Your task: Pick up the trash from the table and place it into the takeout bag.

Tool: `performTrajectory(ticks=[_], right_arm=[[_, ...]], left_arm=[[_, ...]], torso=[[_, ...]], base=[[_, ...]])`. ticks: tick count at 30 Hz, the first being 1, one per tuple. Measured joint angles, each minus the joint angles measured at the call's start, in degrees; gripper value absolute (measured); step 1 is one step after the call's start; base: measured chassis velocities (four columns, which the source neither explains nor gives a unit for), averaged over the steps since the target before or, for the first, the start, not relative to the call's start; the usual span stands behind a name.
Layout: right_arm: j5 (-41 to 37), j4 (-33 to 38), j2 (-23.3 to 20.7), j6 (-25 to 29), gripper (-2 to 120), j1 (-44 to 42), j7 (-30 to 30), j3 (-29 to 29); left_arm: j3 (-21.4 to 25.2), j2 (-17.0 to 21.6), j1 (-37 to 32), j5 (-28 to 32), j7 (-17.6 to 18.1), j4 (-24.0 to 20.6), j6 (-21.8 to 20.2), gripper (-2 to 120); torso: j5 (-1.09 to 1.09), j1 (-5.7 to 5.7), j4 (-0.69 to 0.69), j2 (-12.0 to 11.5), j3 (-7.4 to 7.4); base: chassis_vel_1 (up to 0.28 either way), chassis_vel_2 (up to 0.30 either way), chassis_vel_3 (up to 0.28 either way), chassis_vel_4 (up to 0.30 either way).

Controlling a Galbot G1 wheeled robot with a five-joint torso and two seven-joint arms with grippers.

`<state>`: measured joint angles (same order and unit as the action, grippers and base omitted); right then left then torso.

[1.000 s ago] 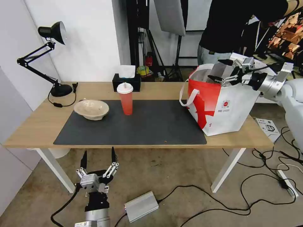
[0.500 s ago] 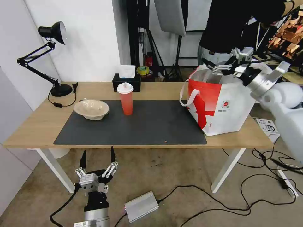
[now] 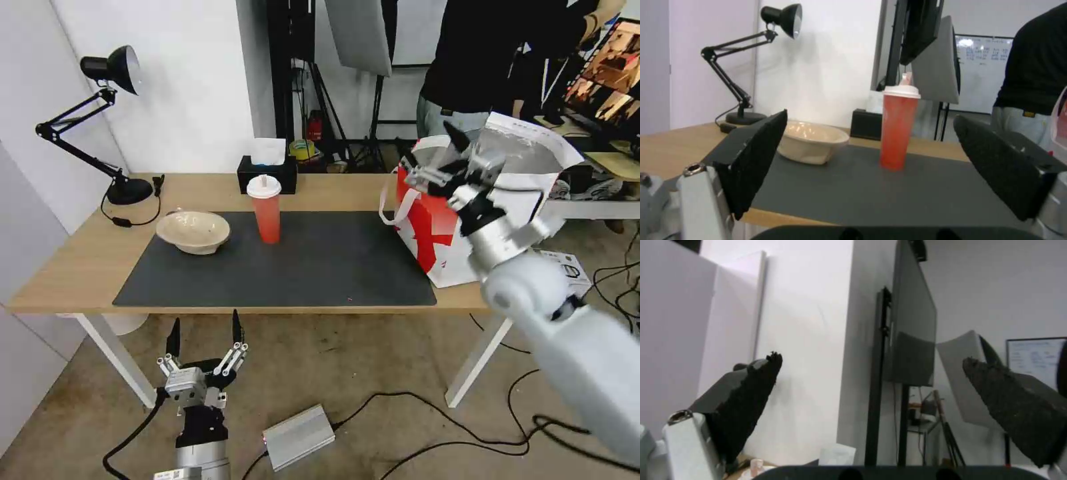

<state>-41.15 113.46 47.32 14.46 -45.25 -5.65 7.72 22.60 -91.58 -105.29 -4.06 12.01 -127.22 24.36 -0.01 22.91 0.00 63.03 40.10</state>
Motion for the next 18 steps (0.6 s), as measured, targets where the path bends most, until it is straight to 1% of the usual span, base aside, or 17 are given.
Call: performTrajectory(ticks=[1,4,5,8,11,13,15,16,18], right_arm=[[0.0,0.0,0.0,0.0,100,0.0,0.0,0.0],[1.7,2.9,1.3,0.6,100,-2.8,-5.1,-1.8],[1.7,2.9,1.3,0.6,100,-2.8,-5.1,-1.8],[3.8,5.2,2.3,0.8,100,-5.9,-9.0,-3.0],[4.0,6.9,2.4,0.8,100,-7.7,-10.4,-3.5],[5.9,9.0,2.3,1.8,100,-13.0,-11.8,-3.9],[6.2,9.0,2.3,2.0,100,-13.4,-12.0,-3.9],[8.3,9.2,2.4,3.3,100,-16.1,-13.3,-4.1],[11.3,9.4,2.8,4.5,100,-18.4,-14.2,-4.2]], left_arm=[[0.0,0.0,0.0,0.0,0.0,0.0,0.0,100],[0.0,0.0,-0.1,0.0,0.0,-0.3,0.0,100],[0.0,0.0,-0.1,0.0,0.0,-0.3,0.0,100],[-0.1,0.0,-0.2,0.0,0.0,-0.3,0.0,100],[-0.2,0.0,-0.2,-0.1,0.0,-0.3,0.0,100],[-0.2,0.0,-0.4,-0.1,-0.1,-0.3,0.0,100],[-0.2,0.0,-0.4,-0.1,-0.1,-0.3,0.1,100],[-0.2,0.0,-0.4,-0.2,-0.1,-0.4,0.1,100],[-0.2,0.0,-0.5,-0.2,-0.1,-0.5,0.1,100]], torso=[[0.0,0.0,0.0,0.0,0.0],[0.0,0.0,0.0,0.0,0.0],[0.0,0.0,0.0,0.0,0.0],[0.0,0.0,0.0,0.0,0.0],[0.0,0.0,0.0,0.0,0.0],[0.0,0.0,0.0,0.0,0.0],[0.0,0.0,-0.01,0.0,0.0],[0.01,0.0,0.0,0.0,0.01],[0.01,0.0,0.0,0.0,0.01]], base=[[0.0,0.0,0.0,0.0],[0.0,0.0,0.0,0.0],[0.0,0.0,0.0,0.0],[0.0,0.0,0.0,0.0],[0.0,0.0,0.0,0.0],[0.0,0.0,0.0,0.0],[0.0,0.0,0.0,0.0],[0.0,0.0,0.0,0.0],[0.0,0.0,0.0,0.0]])
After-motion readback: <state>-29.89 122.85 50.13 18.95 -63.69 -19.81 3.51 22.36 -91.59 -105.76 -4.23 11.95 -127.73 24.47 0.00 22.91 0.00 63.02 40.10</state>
